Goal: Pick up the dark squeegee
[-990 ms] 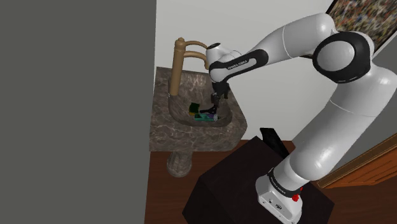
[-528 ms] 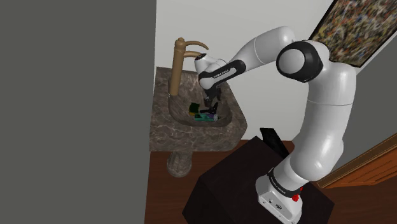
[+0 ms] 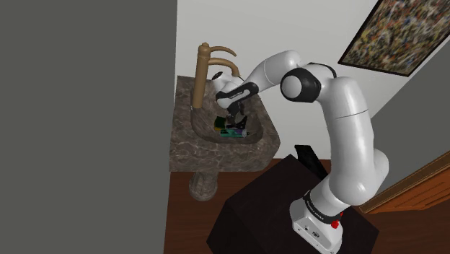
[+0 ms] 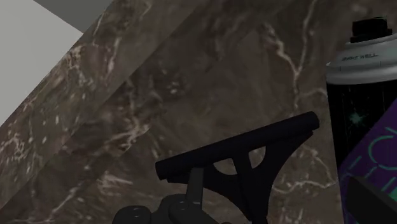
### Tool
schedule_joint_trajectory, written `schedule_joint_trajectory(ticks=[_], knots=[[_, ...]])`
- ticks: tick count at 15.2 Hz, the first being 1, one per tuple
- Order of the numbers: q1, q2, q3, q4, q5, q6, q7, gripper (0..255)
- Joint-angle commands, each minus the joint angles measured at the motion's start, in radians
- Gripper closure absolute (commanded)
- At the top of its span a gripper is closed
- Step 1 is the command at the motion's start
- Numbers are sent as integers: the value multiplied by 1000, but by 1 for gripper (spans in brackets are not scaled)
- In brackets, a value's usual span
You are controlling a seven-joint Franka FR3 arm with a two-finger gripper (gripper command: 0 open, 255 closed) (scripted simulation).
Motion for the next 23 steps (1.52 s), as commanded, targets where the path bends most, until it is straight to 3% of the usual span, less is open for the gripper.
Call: schedule_joint_trajectory(ticks=[1, 4, 13, 14, 23], knots=[[3, 97, -14, 115, -11, -24, -13, 0], [5, 220, -29, 270, -19, -63, -36, 0], [3, 313, -31, 333, -19, -37, -20, 0], [3, 311, -31, 328, -20, -34, -19, 255], [3, 313, -31, 333, -19, -37, -20, 255]])
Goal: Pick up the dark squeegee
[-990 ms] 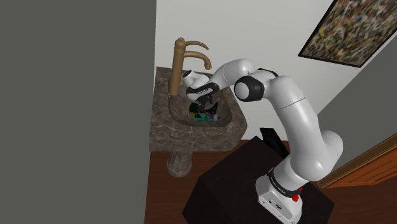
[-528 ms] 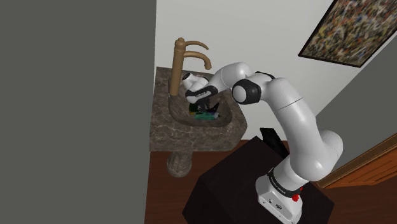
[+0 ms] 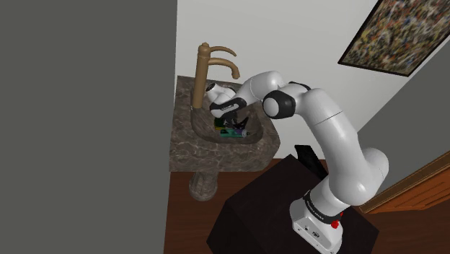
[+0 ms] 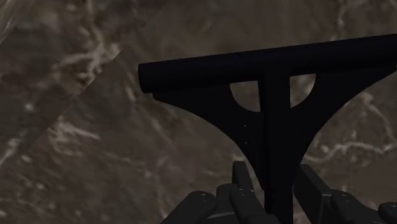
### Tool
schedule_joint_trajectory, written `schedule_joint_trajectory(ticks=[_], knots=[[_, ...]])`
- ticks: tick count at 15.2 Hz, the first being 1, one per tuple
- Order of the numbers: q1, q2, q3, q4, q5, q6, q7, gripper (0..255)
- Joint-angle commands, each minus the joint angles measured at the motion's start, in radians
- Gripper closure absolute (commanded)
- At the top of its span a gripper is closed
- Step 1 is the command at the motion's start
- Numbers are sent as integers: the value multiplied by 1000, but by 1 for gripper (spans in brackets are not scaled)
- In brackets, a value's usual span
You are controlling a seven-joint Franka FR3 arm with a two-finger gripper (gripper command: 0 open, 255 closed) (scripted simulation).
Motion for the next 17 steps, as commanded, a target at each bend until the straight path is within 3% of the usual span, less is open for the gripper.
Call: schedule_joint_trajectory(ticks=[1, 17], knots=[[-5, -15, -3, -17, -2, -2, -5, 255], [-2, -178, 1, -115, 0, -59, -38, 255]])
